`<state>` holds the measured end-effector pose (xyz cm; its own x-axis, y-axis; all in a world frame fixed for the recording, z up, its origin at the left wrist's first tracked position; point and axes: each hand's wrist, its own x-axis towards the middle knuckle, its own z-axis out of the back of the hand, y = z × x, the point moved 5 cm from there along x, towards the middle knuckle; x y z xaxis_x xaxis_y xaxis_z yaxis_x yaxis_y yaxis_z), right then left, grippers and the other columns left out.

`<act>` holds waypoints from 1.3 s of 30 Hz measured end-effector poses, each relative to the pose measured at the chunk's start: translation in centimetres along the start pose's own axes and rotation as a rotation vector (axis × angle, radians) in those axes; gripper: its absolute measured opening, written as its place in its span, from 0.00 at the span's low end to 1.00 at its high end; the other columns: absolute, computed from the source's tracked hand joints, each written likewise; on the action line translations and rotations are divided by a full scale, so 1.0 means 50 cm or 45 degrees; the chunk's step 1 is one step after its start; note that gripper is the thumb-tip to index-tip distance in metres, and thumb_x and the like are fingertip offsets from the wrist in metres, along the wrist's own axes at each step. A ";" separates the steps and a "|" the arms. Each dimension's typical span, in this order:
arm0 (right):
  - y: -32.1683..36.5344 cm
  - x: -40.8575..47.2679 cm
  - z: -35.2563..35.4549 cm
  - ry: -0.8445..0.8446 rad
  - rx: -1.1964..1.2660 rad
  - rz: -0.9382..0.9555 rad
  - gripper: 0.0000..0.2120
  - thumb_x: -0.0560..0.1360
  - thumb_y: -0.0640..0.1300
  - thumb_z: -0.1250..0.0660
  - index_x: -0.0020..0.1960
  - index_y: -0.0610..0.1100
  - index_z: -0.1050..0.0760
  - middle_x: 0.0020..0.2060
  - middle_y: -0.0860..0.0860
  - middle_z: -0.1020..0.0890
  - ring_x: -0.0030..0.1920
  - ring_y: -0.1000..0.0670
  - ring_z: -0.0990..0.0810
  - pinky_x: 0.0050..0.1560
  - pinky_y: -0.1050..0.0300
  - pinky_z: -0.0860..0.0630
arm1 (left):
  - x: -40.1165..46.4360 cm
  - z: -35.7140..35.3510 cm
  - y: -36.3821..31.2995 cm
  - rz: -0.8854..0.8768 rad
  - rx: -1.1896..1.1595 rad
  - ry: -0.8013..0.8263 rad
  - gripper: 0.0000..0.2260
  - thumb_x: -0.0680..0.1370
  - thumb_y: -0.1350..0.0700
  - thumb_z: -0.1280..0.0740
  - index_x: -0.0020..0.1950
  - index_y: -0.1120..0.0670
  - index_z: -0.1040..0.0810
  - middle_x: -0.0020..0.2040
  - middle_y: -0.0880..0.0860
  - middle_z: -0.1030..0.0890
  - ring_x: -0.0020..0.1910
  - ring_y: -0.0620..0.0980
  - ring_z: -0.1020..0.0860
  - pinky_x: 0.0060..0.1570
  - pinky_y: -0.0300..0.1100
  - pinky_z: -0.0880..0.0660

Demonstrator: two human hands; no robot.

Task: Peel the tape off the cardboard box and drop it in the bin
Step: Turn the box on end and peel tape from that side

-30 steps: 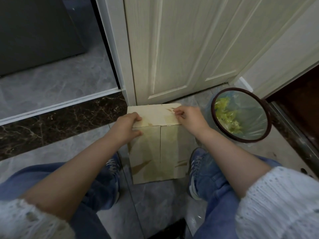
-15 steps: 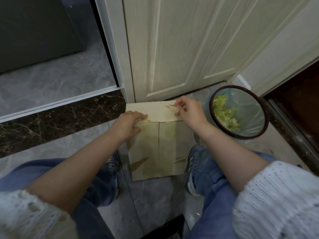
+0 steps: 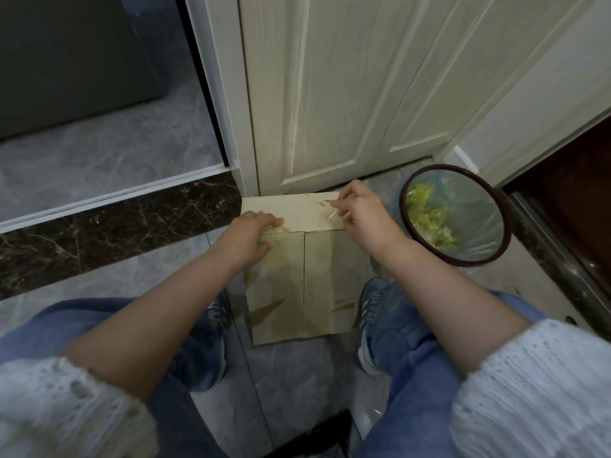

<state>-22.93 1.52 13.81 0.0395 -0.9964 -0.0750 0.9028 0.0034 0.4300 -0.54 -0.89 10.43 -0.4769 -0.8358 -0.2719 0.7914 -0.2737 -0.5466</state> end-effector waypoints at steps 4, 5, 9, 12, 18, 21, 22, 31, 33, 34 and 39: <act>0.006 -0.008 0.007 0.016 -0.004 0.048 0.16 0.75 0.29 0.31 0.61 0.37 0.19 0.75 0.46 0.36 0.54 0.52 0.22 0.63 0.63 0.28 | -0.002 0.000 0.001 0.008 0.000 0.006 0.25 0.78 0.63 0.29 0.74 0.52 0.26 0.69 0.58 0.25 0.69 0.57 0.28 0.68 0.41 0.36; 0.008 -0.010 0.007 0.020 -0.034 0.050 0.13 0.75 0.31 0.30 0.59 0.37 0.18 0.75 0.46 0.36 0.58 0.49 0.21 0.65 0.58 0.26 | -0.002 -0.001 0.002 0.010 0.001 0.005 0.25 0.78 0.62 0.29 0.74 0.52 0.27 0.69 0.58 0.25 0.69 0.57 0.29 0.68 0.41 0.36; 0.020 -0.017 0.012 0.003 -0.140 0.039 0.07 0.77 0.38 0.31 0.50 0.40 0.15 0.70 0.46 0.31 0.57 0.42 0.21 0.56 0.46 0.22 | -0.002 -0.001 0.000 0.007 0.001 0.002 0.24 0.78 0.63 0.30 0.75 0.53 0.27 0.69 0.58 0.26 0.69 0.56 0.29 0.68 0.41 0.37; 0.022 -0.019 0.012 -0.040 -0.245 0.038 0.06 0.77 0.41 0.31 0.47 0.44 0.15 0.66 0.48 0.29 0.56 0.43 0.22 0.66 0.43 0.30 | 0.000 -0.002 0.002 0.008 -0.005 -0.003 0.25 0.79 0.63 0.31 0.75 0.54 0.28 0.69 0.58 0.26 0.70 0.57 0.30 0.70 0.41 0.38; 0.026 -0.018 0.025 -0.166 -0.449 -0.008 0.04 0.74 0.47 0.28 0.48 0.52 0.15 0.54 0.49 0.25 0.58 0.43 0.28 0.65 0.40 0.37 | 0.008 -0.016 0.016 0.044 0.000 -0.014 0.27 0.81 0.63 0.34 0.79 0.50 0.33 0.80 0.60 0.36 0.80 0.57 0.42 0.78 0.45 0.48; 0.032 -0.017 0.013 -0.078 -0.312 0.023 0.08 0.78 0.42 0.32 0.52 0.46 0.15 0.51 0.48 0.20 0.55 0.42 0.23 0.53 0.49 0.28 | 0.008 -0.024 0.020 0.045 0.006 -0.025 0.27 0.81 0.61 0.35 0.80 0.50 0.35 0.81 0.60 0.40 0.82 0.58 0.45 0.79 0.46 0.49; 0.034 -0.018 0.008 -0.081 -0.208 0.022 0.09 0.78 0.40 0.33 0.53 0.44 0.15 0.51 0.46 0.18 0.55 0.42 0.21 0.54 0.49 0.25 | 0.007 -0.024 0.021 0.052 0.013 -0.031 0.28 0.81 0.60 0.35 0.80 0.50 0.36 0.81 0.60 0.40 0.81 0.58 0.45 0.79 0.46 0.49; 0.013 -0.022 -0.028 0.051 0.708 -0.528 0.05 0.76 0.49 0.30 0.45 0.51 0.16 0.39 0.57 0.17 0.45 0.54 0.19 0.55 0.54 0.21 | 0.004 -0.026 0.013 0.069 0.056 -0.095 0.27 0.80 0.48 0.31 0.79 0.47 0.33 0.78 0.58 0.35 0.77 0.58 0.36 0.76 0.51 0.37; 0.017 -0.022 -0.028 0.009 0.545 -0.452 0.08 0.72 0.53 0.25 0.43 0.48 0.17 0.36 0.56 0.20 0.39 0.57 0.23 0.42 0.68 0.28 | 0.004 -0.023 0.011 0.070 0.044 -0.108 0.26 0.80 0.47 0.31 0.78 0.48 0.31 0.76 0.59 0.32 0.75 0.58 0.33 0.74 0.52 0.34; 0.018 -0.022 -0.028 -0.035 0.478 -0.414 0.10 0.71 0.52 0.23 0.41 0.46 0.18 0.34 0.56 0.21 0.36 0.59 0.25 0.36 0.73 0.33 | 0.004 -0.022 0.010 0.069 0.043 -0.115 0.26 0.80 0.46 0.31 0.76 0.48 0.30 0.74 0.59 0.31 0.73 0.58 0.32 0.73 0.52 0.32; 0.014 -0.016 -0.038 -0.152 0.422 -0.347 0.08 0.72 0.46 0.23 0.39 0.44 0.19 0.32 0.58 0.24 0.34 0.59 0.28 0.36 0.72 0.35 | 0.005 -0.024 0.000 0.127 0.014 -0.134 0.26 0.75 0.41 0.26 0.68 0.50 0.25 0.64 0.57 0.28 0.64 0.58 0.28 0.63 0.52 0.25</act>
<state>-21.53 2.48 12.45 -0.2478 -0.9601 -0.1296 0.6869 -0.2684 0.6754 -1.13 -0.55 9.42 -0.3536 -0.9043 -0.2391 0.8372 -0.1919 -0.5121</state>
